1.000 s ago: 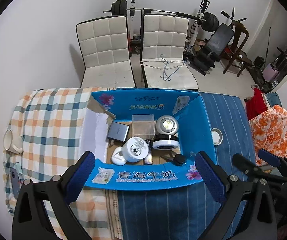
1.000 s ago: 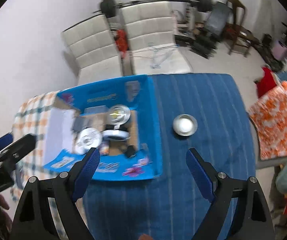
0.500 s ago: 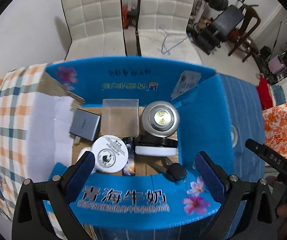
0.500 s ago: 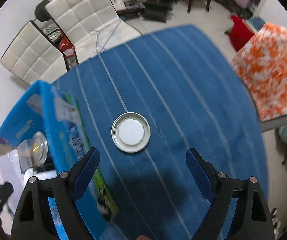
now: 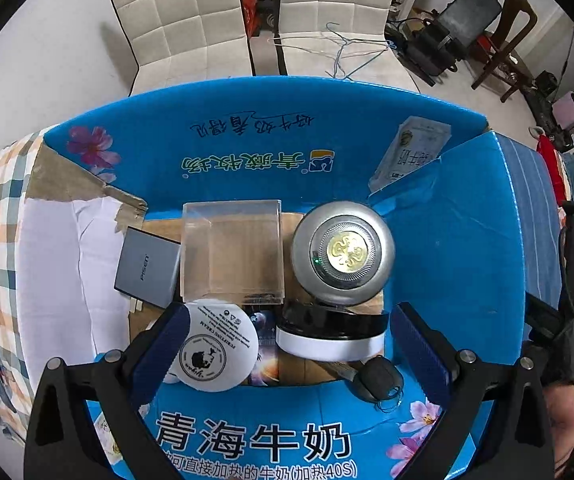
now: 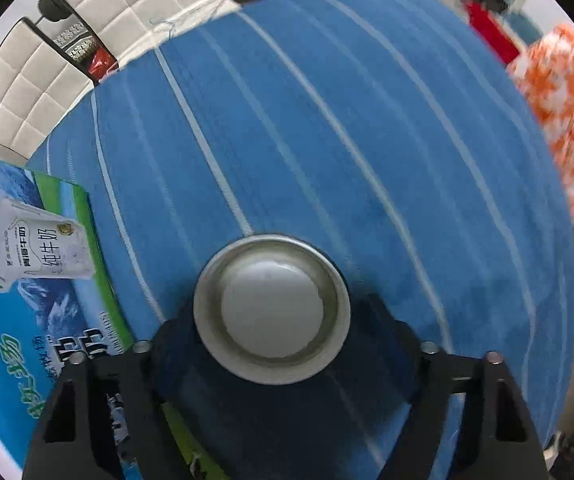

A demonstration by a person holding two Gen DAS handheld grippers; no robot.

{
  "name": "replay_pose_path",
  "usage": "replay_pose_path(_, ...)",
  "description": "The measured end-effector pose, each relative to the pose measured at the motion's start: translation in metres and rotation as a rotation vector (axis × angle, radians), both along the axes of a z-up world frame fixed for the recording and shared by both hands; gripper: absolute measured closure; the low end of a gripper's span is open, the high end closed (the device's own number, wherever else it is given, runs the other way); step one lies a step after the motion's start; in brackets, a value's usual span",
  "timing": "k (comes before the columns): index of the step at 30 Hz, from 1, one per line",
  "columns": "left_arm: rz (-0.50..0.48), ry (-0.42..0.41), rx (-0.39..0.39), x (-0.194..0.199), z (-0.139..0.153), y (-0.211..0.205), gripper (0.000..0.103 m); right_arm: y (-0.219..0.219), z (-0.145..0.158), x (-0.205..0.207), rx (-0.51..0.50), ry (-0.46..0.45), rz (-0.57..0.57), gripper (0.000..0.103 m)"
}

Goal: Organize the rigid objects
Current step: 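Grasp the round metal tin with the right gripper, then carry the metal tin with the right gripper and lower it into the blue box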

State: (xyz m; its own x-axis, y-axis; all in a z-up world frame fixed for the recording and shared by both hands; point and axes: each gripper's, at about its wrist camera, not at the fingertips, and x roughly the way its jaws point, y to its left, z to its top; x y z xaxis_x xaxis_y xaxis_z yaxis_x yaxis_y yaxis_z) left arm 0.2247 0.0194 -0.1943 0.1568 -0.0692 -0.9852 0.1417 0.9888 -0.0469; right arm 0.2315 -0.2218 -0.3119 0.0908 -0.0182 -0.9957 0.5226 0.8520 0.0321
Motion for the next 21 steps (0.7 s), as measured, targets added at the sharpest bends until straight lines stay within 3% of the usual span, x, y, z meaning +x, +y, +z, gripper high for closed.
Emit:
replay_pose_path(6,-0.008,-0.002,0.006,0.0,0.001,0.003,0.0,0.007,0.001,-0.006,-0.065,-0.014,0.036,0.036)
replay_pose_path(9,-0.017,-0.02,0.004,-0.001,0.01,0.006,0.0,0.009,0.019,-0.016,-0.085,-0.04,0.044,0.036)
replay_pose_path(17,0.019,-0.098,-0.053,-0.028,0.064,0.036,0.0,0.044,0.143,-0.043,-0.166,-0.265,0.174,0.036)
replay_pose_path(21,0.038,-0.135,-0.072,-0.042,0.089,0.052,0.0,0.069,0.194,-0.065,-0.136,-0.348,0.264,0.036)
